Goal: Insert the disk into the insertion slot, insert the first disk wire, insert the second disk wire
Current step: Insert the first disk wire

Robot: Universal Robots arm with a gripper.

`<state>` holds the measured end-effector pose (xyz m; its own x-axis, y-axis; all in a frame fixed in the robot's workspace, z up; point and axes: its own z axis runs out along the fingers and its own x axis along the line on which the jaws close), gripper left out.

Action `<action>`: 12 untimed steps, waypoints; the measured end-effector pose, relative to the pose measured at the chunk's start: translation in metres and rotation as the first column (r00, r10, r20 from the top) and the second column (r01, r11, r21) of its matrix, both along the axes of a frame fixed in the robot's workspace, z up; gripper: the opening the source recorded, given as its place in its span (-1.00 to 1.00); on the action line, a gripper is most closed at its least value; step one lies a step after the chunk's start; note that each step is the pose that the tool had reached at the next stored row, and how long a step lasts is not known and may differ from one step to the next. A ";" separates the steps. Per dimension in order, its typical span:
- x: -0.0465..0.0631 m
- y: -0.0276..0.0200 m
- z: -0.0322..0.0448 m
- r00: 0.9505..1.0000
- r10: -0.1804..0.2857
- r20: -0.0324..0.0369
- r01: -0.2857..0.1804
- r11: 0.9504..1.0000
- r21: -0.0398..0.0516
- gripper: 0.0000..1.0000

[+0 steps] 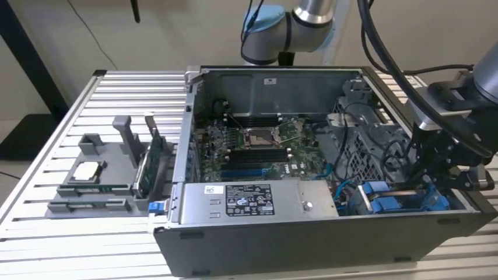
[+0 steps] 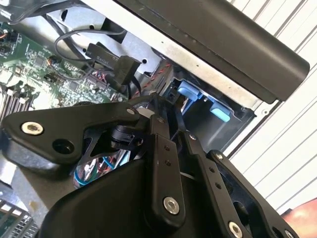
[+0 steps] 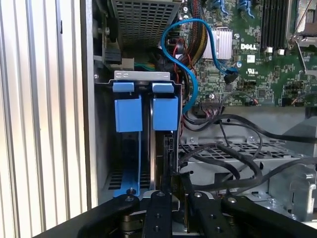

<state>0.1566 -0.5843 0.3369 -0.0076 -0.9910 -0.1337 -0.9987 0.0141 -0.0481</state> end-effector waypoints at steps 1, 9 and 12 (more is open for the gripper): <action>0.000 0.0000 -0.0017 1.000 -0.001 0.001 0.001 1.000 0.000 -0.62; -0.001 0.0000 -0.0060 1.000 -0.002 0.002 0.002 1.000 -0.001 -0.34; -0.001 0.0000 0.0019 1.000 -0.003 0.002 0.003 1.000 -0.001 -0.34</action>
